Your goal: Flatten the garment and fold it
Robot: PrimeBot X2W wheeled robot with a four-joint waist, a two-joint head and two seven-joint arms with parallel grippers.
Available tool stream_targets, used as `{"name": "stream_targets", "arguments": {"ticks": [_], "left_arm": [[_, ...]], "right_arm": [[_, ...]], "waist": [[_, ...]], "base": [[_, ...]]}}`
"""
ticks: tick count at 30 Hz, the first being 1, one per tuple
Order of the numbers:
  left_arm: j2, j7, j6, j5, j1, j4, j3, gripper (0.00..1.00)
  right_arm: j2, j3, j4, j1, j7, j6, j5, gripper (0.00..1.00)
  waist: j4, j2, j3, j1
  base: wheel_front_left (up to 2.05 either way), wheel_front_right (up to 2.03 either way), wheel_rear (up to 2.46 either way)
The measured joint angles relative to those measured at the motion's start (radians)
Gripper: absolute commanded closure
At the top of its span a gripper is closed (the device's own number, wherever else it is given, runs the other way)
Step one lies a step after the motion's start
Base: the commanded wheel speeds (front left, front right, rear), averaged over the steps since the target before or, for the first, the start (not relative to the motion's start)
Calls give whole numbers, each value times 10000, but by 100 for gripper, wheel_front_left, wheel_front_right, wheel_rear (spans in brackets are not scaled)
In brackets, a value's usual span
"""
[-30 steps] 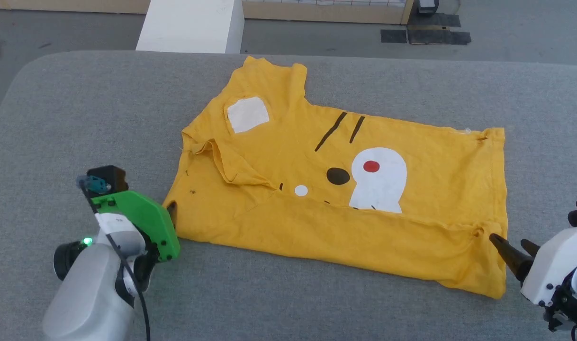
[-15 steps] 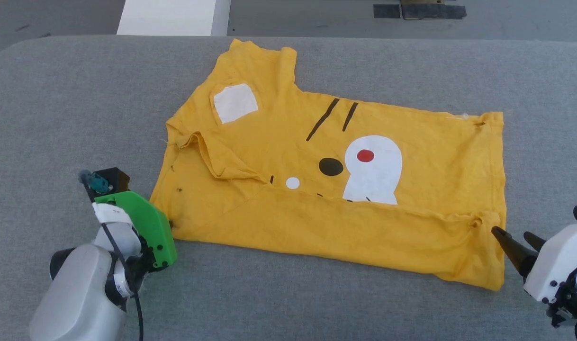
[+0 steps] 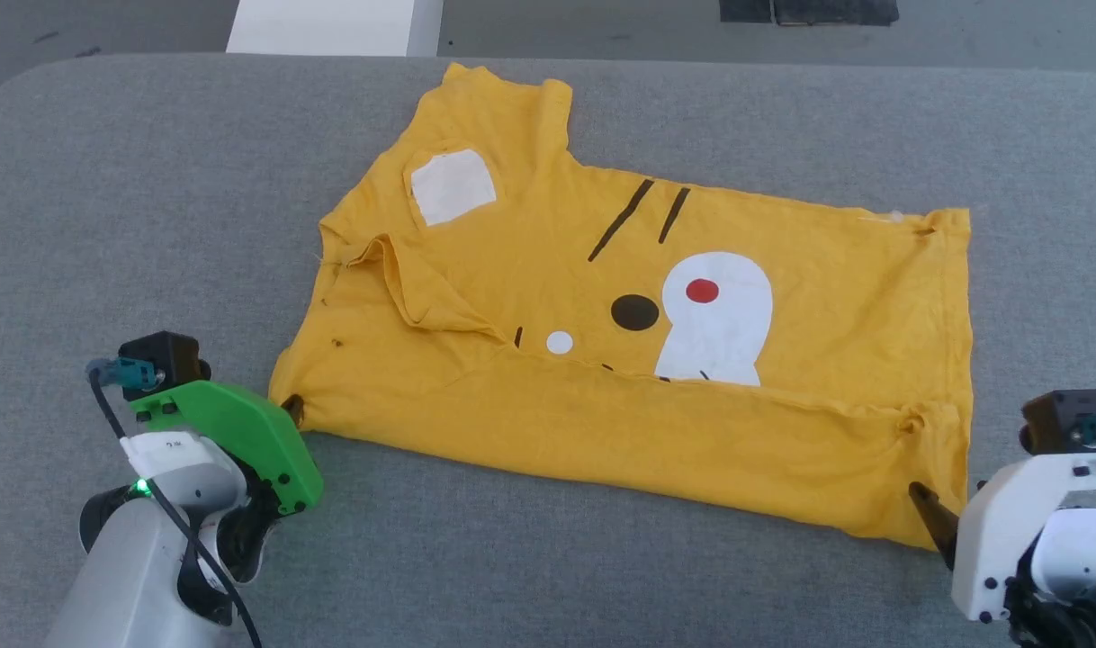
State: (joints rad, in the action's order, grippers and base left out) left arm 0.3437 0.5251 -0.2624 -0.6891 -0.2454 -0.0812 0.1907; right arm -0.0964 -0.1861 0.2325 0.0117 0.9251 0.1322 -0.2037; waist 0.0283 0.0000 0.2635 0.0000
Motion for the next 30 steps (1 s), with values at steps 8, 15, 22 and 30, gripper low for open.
{"name": "stream_targets", "arguments": {"ticks": [8, 15, 22, 30], "left_arm": [[-13, 71, -44, 12, 12, 322, 222, 100], [-56, 42, -54, -4, 14, 238, 259, 100], [-111, -21, 36, -295, 108, 36, 153, 100], [349, 445, -104, -397, 318, 1007, -105, 100]], "right_arm": [[-2, 180, -1162, -421, -107, 0, 899, 0], [-205, 539, -1622, -659, -33, -4, 823, 79], [-558, 593, -1716, -789, -98, -4, 46, 100], [-1292, 301, -922, -848, 750, 0, -704, 100]], "waist": [[89, 0, 303, 0], [158, 0, 403, 0], [194, 0, 24, 0], [224, 0, -899, 0]], "base": [[0, 0, 0], [0, 0, 0], [0, 0, 0], [0, 0, 0]]}}
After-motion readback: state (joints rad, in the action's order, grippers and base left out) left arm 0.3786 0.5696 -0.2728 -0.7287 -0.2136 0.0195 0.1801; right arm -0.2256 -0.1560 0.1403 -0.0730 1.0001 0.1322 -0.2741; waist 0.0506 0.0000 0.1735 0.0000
